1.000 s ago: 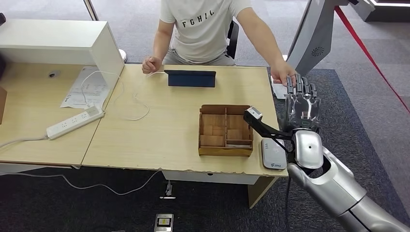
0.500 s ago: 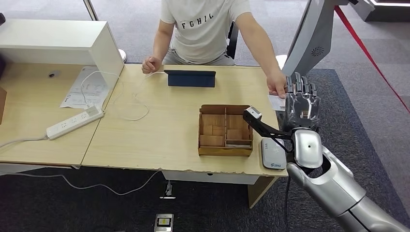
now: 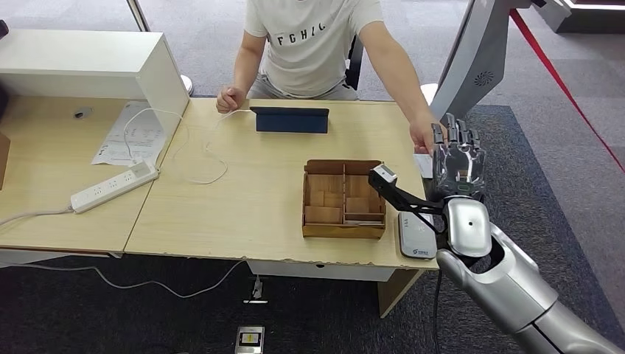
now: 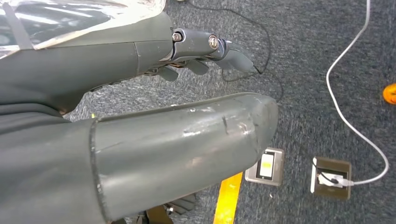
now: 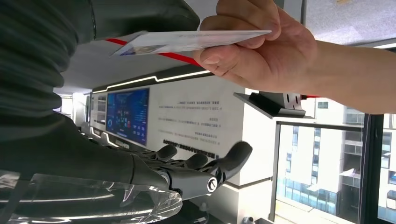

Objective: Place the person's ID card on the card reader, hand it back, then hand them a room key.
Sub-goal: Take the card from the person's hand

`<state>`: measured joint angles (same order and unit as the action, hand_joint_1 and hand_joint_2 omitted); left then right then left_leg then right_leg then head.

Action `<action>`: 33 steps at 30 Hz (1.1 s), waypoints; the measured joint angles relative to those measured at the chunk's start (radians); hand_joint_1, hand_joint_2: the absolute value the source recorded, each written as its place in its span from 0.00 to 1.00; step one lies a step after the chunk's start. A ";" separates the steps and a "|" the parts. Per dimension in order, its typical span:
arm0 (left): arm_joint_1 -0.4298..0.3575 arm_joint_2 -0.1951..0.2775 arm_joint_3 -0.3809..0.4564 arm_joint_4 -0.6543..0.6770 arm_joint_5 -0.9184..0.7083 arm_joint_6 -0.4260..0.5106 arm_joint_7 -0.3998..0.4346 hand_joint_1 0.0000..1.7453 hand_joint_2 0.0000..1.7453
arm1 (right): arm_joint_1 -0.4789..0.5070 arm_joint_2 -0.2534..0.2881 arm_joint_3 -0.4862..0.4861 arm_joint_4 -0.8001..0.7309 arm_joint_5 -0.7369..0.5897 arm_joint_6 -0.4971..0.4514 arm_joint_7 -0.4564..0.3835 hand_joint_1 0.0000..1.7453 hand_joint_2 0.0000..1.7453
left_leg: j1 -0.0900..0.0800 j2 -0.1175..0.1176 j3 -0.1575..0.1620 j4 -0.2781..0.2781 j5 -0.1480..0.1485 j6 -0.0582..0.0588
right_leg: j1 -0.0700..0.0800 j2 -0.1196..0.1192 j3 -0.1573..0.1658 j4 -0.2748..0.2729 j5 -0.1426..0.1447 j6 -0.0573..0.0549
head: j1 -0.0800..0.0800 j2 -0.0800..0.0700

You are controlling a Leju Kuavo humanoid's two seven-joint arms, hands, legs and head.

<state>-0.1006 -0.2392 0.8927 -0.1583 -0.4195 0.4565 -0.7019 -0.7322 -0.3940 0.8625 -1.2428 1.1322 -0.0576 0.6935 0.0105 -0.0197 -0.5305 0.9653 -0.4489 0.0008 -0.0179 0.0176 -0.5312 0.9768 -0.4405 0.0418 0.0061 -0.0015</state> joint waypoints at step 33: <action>0.000 -0.003 -0.006 0.000 0.056 0.034 0.000 0.00 0.00 | 0.061 -0.009 0.001 -0.030 -0.020 0.008 0.000 1.00 1.00 | 0.000 0.000 0.000 0.000 0.000 0.000 | 0.000 0.000 0.000 0.000 0.000 0.000 | 0.000 0.000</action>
<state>-0.1005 -0.2426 0.8866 -0.1587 -0.3639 0.4908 -0.7019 -0.6712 -0.4026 0.8637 -1.2731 1.1122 -0.0500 0.6936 0.0105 -0.0196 -0.5305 0.9652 -0.4489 0.0008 -0.0179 0.0176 -0.5312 0.9768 -0.4406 0.0418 0.0062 -0.0015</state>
